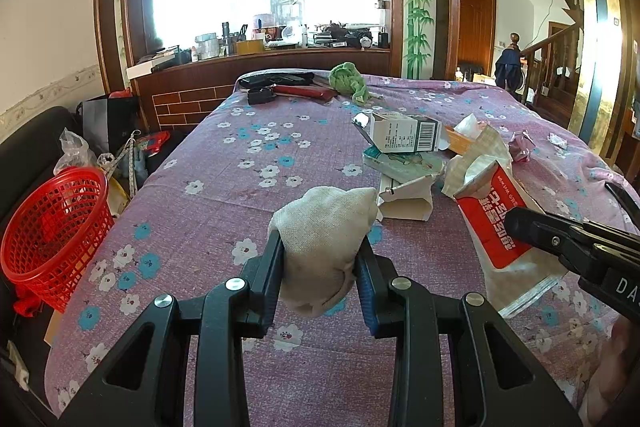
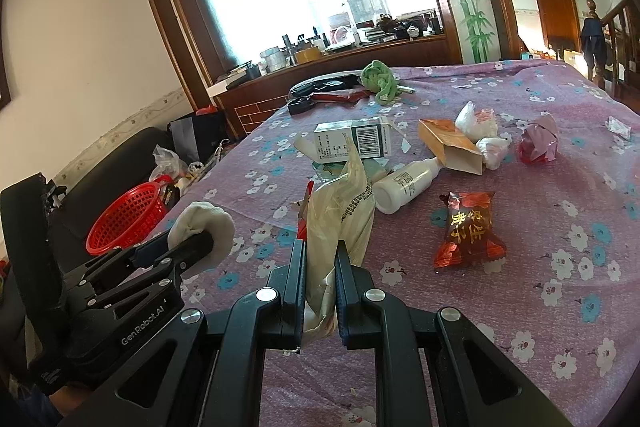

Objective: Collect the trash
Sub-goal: 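Carry the cloth and wet-wipe packet over the red basket and open both tools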

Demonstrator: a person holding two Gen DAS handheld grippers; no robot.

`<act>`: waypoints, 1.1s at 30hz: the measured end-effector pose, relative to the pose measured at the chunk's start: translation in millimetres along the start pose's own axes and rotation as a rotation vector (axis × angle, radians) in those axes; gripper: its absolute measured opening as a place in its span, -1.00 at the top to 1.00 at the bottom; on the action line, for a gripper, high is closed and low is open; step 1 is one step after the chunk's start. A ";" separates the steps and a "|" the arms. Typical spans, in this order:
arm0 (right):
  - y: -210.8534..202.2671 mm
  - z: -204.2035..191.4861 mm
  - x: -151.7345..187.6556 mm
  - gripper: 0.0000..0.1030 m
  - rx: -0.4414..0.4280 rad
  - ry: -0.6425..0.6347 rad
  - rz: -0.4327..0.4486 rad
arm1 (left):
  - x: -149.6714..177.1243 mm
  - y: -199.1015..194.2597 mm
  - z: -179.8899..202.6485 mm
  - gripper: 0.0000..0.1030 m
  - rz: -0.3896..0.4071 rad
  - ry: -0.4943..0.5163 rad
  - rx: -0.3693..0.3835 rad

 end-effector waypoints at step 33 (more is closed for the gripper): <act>0.8 -60.3 -25.2 0.73 -0.008 -0.087 -0.043 | -24.5 -39.5 -82.1 0.37 0.062 -0.131 -0.043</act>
Point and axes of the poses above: each gripper's, at about its wrist camera, not at the fingertips, and y roughly the way its jaws point, z to its right, x to its underside, the point moved 10 cm from there along y, roughly the way its jaws point, and after that the axes turned 1 degree about -z, right-handed, at the moved point
